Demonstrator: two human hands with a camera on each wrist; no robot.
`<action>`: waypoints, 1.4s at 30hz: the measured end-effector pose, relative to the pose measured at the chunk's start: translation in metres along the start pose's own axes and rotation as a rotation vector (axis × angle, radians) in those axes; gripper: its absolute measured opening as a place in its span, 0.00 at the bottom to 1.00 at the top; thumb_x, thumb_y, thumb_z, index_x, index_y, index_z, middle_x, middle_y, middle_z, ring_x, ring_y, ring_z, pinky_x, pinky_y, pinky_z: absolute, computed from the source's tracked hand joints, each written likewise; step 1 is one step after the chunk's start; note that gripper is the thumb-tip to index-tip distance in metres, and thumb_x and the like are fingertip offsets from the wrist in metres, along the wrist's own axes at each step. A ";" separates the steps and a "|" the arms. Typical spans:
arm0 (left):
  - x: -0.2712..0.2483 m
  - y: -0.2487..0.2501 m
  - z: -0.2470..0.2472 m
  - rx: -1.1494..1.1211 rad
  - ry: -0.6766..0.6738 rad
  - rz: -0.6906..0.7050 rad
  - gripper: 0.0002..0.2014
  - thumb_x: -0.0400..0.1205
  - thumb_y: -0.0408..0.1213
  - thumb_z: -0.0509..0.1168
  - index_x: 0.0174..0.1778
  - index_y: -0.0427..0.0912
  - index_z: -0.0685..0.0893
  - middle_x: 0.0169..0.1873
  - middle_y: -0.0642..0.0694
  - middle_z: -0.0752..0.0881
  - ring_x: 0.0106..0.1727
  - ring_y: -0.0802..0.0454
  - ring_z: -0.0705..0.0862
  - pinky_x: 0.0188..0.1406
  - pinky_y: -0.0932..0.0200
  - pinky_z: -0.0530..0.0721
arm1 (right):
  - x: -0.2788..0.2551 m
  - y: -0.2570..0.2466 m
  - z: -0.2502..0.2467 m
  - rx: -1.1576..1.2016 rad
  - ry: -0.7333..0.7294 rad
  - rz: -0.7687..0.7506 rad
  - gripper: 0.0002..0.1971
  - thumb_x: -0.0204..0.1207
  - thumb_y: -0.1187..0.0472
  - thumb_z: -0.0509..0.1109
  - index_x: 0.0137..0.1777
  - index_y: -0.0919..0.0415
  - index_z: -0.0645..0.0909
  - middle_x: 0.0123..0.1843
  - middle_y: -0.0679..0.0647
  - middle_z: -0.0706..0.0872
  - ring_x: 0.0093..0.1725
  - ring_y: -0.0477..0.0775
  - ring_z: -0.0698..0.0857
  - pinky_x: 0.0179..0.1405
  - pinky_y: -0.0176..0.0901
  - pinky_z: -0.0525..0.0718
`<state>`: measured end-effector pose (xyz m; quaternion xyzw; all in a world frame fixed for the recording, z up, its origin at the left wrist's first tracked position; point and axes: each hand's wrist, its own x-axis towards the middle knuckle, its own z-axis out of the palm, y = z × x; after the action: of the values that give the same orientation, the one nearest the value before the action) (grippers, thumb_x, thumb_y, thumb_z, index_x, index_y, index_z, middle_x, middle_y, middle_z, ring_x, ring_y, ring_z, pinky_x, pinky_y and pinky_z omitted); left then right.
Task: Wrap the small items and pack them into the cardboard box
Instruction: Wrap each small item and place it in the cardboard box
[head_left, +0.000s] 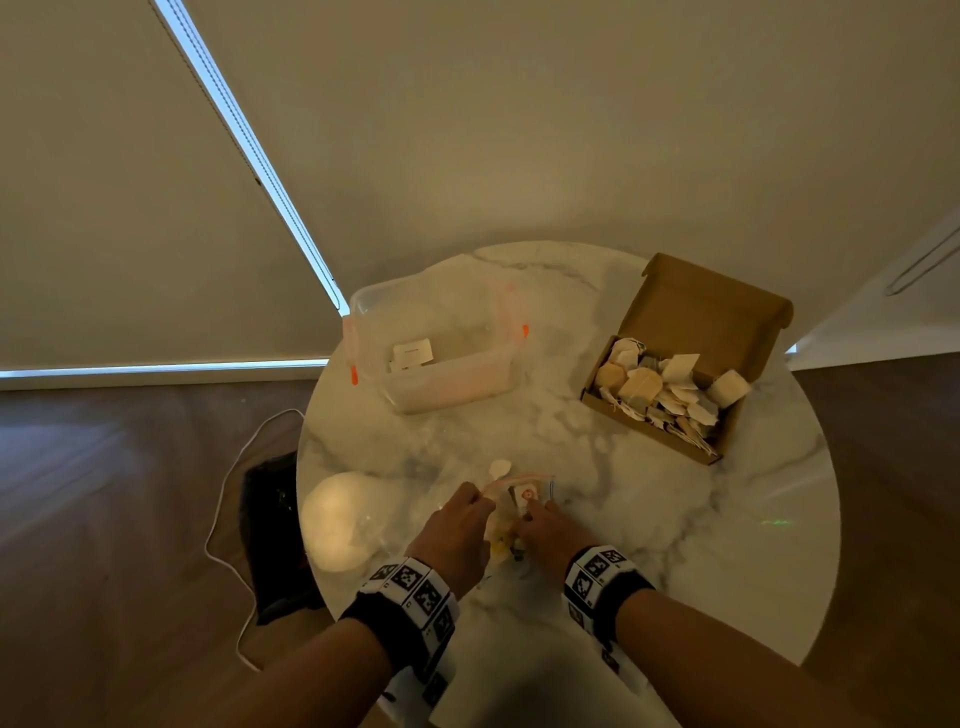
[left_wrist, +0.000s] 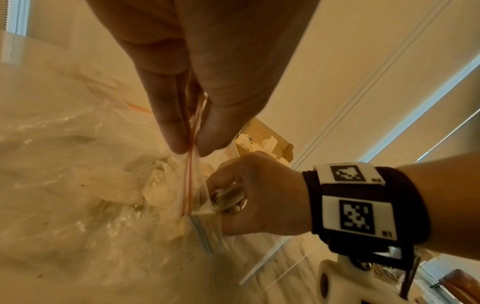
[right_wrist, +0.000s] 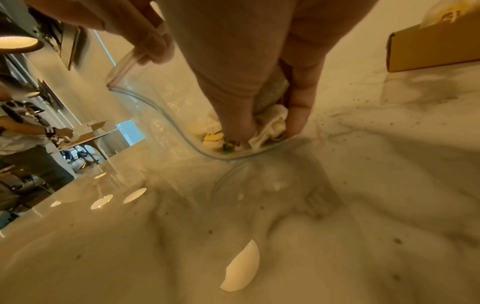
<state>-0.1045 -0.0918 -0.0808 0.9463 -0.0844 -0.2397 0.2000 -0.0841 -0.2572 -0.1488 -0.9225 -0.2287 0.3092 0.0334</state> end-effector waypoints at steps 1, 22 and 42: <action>0.001 0.000 -0.001 0.000 0.004 -0.005 0.22 0.81 0.36 0.66 0.71 0.45 0.74 0.67 0.48 0.70 0.58 0.42 0.82 0.59 0.50 0.81 | 0.000 0.003 0.001 0.056 -0.002 -0.003 0.20 0.84 0.63 0.60 0.75 0.64 0.71 0.77 0.67 0.67 0.74 0.67 0.69 0.73 0.56 0.69; 0.004 0.072 -0.073 -0.989 0.081 0.064 0.08 0.83 0.39 0.67 0.54 0.44 0.88 0.52 0.44 0.89 0.56 0.50 0.88 0.59 0.54 0.86 | -0.135 0.048 -0.162 0.758 0.722 -0.152 0.13 0.70 0.59 0.79 0.54 0.51 0.90 0.46 0.37 0.89 0.44 0.33 0.86 0.42 0.25 0.80; 0.018 0.124 -0.097 -1.572 -0.043 -0.111 0.07 0.83 0.24 0.63 0.45 0.35 0.85 0.37 0.40 0.90 0.38 0.49 0.89 0.49 0.51 0.89 | -0.118 0.045 -0.150 0.680 0.931 -0.088 0.13 0.69 0.50 0.74 0.51 0.54 0.89 0.47 0.50 0.78 0.46 0.47 0.81 0.43 0.44 0.84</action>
<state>-0.0497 -0.1764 0.0417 0.5254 0.1532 -0.2571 0.7965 -0.0616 -0.3373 0.0284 -0.8884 -0.1159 -0.0751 0.4379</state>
